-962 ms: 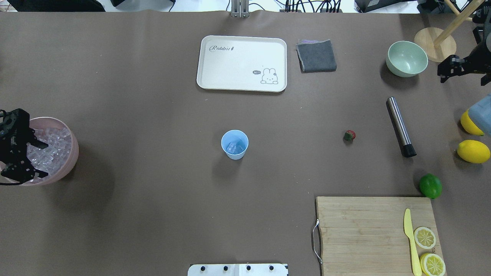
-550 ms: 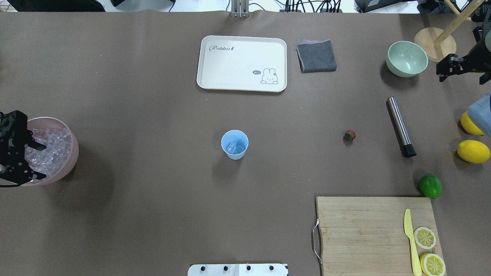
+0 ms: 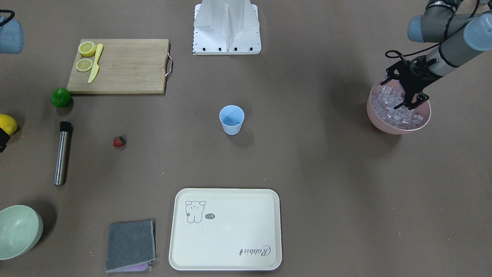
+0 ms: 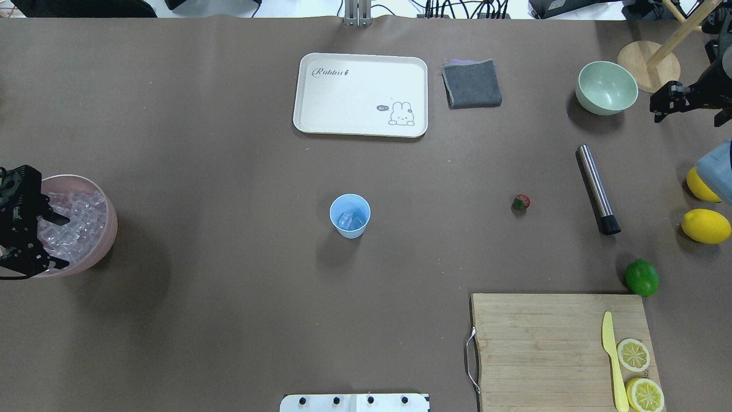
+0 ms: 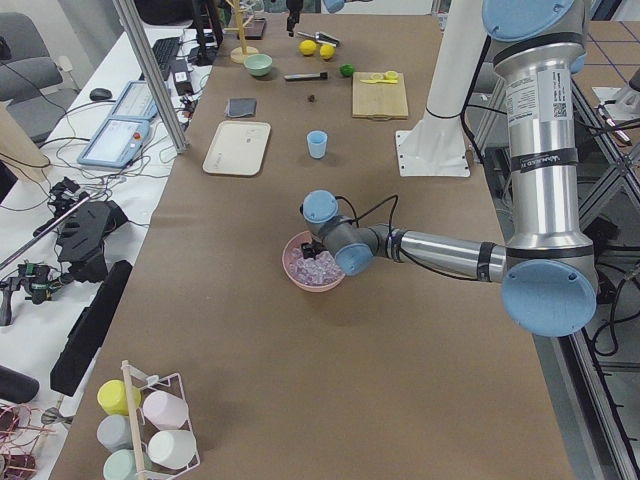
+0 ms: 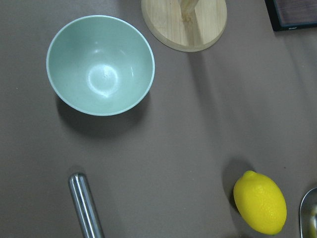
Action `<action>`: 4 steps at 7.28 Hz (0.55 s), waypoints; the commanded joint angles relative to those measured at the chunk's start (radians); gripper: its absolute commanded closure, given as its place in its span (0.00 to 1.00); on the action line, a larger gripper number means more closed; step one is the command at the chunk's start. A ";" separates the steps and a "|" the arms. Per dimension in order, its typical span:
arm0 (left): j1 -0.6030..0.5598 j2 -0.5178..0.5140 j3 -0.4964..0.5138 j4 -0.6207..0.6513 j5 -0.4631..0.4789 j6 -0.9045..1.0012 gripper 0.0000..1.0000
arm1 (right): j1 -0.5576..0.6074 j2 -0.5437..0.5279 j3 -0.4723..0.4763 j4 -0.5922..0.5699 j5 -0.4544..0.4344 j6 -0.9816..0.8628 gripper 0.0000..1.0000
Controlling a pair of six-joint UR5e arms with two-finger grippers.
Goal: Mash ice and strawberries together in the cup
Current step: 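Lower the left gripper into the bowl and grasp more ice cubes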
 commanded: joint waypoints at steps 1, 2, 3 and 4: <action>0.001 0.000 0.006 0.000 0.006 0.000 0.37 | 0.000 -0.002 0.000 0.000 0.000 0.000 0.00; 0.003 0.000 0.008 0.002 0.006 0.000 0.51 | 0.000 -0.003 0.000 0.000 -0.002 0.000 0.00; 0.003 0.001 0.006 0.002 0.003 0.000 0.81 | 0.000 -0.003 0.002 0.000 -0.008 0.000 0.00; 0.001 -0.003 0.008 0.009 -0.003 -0.003 1.00 | 0.000 -0.003 0.002 0.000 -0.009 0.000 0.00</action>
